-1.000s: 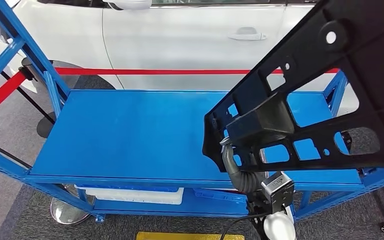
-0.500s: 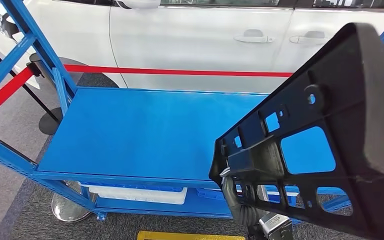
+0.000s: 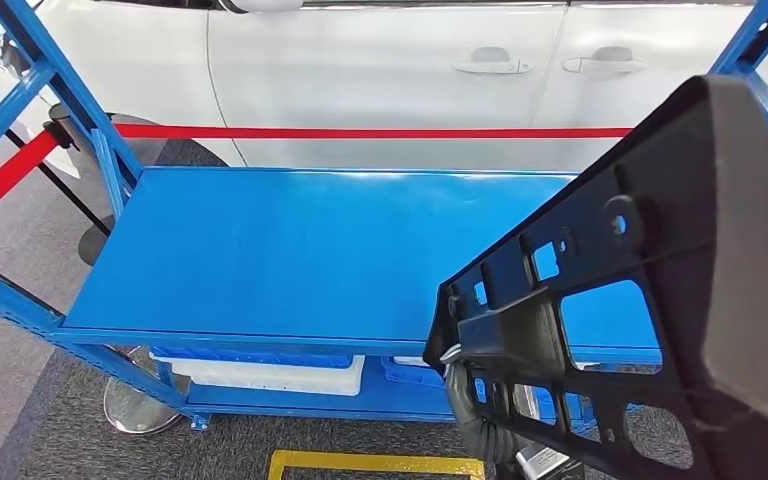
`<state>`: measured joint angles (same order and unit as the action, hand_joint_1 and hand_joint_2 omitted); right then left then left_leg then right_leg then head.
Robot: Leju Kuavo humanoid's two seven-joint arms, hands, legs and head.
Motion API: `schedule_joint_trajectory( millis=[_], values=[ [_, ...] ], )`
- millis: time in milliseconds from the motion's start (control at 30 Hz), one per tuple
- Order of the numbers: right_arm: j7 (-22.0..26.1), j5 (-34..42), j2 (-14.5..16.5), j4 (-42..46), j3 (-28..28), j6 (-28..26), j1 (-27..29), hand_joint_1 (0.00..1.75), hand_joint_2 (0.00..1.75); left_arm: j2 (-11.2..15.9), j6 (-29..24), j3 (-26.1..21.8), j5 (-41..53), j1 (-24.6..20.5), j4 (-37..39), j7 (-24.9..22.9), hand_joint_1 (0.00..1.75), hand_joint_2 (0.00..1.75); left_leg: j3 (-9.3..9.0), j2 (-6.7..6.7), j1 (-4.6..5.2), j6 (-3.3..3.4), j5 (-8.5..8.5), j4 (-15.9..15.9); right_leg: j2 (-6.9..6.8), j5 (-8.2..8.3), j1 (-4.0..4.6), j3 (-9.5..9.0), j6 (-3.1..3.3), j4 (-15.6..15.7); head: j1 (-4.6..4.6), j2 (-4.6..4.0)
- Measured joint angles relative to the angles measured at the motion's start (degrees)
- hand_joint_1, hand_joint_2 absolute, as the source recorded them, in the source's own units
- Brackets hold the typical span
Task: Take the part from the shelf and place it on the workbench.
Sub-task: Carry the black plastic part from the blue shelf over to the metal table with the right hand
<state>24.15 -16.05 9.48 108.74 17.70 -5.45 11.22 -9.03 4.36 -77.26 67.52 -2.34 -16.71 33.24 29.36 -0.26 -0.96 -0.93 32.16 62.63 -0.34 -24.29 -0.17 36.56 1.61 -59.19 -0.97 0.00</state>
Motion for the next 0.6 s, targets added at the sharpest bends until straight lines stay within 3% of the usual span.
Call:
schedule_joint_trajectory(
  millis=[67, 167, 200, 267, 333, 367, 400, 433, 467, 533, 600],
  values=[
    [0.1, -0.1, 0.1, 0.4, 0.0, -0.1, 0.2, 1.75, 1.75, 0.0, 0.1, 0.0, 0.1, -0.1, -0.2, -0.1, 0.0, 0.0, -2.47, 0.0, 0.43, 0.55, -1.19, -4.7, -0.05, 0.55, 0.05, 0.14, -0.61, -0.1, 0.1, 0.0],
    [0.1, -0.3, 0.1, 0.9, 0.1, -0.2, 0.5, 1.75, 1.75, 0.0, 0.4, 0.0, 0.3, 0.1, -0.3, -0.1, 0.0, 0.0, -2.05, 0.1, 0.66, 1.41, -2.26, -5.2, -0.03, 1.15, -0.19, 0.24, -1.75, 0.0, 0.22, 0.0],
    [0.1, -0.5, 0.1, 1.1, 0.1, -0.3, 0.7, 1.75, 1.75, 0.0, 0.5, 0.0, 0.3, 0.2, -0.4, -0.1, 0.0, 0.0, -1.75, 0.22, 0.56, 1.82, -2.83, -5.4, 0.05, 0.34, -0.28, 0.52, -2.08, -0.5, 0.28, 0.0],
    [0.2, -0.8, 0.1, 1.6, 0.1, -0.5, 1.1, 1.75, 1.75, 0.0, 0.7, 0.0, 0.5, 0.1, -0.5, -0.2, 0.0, 0.0, -0.71, 0.53, 0.36, 2.57, -3.96, -5.6, 0.21, -4.14, -0.47, 2.03, -2.57, -4.7, 0.54, -0.01],
    [0.2, -0.9, 0.1, 1.8, 0.0, -0.7, 1.3, 1.75, 1.75, 0.0, 0.9, 0.0, 0.8, 0.1, -0.6, -0.2, 0.0, 0.0, 0.58, 0.67, 0.4, 2.89, -4.9, -5.5, 0.24, -9.21, -0.6, 3.97, -3.01, -11.7, 0.74, -0.01],
    [0.2, -0.9, 0.1, 1.9, 0.0, -0.7, 1.4, 1.75, 1.75, 0.0, 0.9, 0.0, 0.8, 0.2, -0.6, -0.2, 0.0, 0.0, 1.23, 0.72, 0.41, 2.84, -5.36, -5.5, 0.23, -10.19, -0.68, 4.27, -3.19, -14.3, 0.75, -0.01],
    [0.1, -0.9, 0.1, 1.9, 0.0, -0.8, 1.6, 1.75, 1.75, 0.0, 0.9, 0.0, 0.9, 0.2, -0.7, -0.3, 0.0, 0.0, 1.88, 0.75, 0.41, 2.74, -5.78, -5.3, 0.22, -9.94, -0.77, 3.71, -3.32, -15.1, 0.75, 0.0],
    [0.1, -1.0, 0.1, 1.9, -0.1, -0.8, 1.6, 1.75, 1.75, 0.0, 0.9, 0.0, 0.9, 0.2, -0.7, -0.3, 0.0, 0.0, 2.53, 0.76, 0.39, 2.59, -6.14, -5.1, 0.22, -8.7, -0.87, 1.95, -3.36, -13.6, 0.75, 0.0],
    [0.1, -1.0, 0.1, 1.9, -0.1, -0.8, 1.7, 1.75, 1.75, 0.0, 0.9, 0.0, 0.9, 0.2, -0.7, -0.3, 0.0, 0.0, 3.11, 0.75, 0.37, 2.42, -6.41, -4.9, 0.22, -7.22, -0.96, -0.59, -3.31, -10.5, 0.75, 0.0],
    [0.1, -1.0, 0.1, 2.2, -0.1, -0.7, 1.7, 1.75, 1.75, 0.0, 1.0, 0.0, 1.0, 0.2, -0.7, -0.3, 0.0, 0.0, 4.14, 0.72, 0.49, 1.95, -6.79, -4.2, 0.28, -5.92, -0.9, -5.97, -2.95, -2.8, 0.74, 0.0],
    [0.2, -0.8, 0.2, 2.4, -0.2, -0.2, 1.7, 1.75, 1.75, 0.0, 1.1, 0.0, 1.1, 0.1, -0.7, -0.3, 0.0, 0.0, 4.7, 0.69, 0.59, 1.24, -7.3, -3.8, 0.36, -6.17, -0.6, -7.86, -2.37, 0.7, 0.8, 0.0]
  ],
)
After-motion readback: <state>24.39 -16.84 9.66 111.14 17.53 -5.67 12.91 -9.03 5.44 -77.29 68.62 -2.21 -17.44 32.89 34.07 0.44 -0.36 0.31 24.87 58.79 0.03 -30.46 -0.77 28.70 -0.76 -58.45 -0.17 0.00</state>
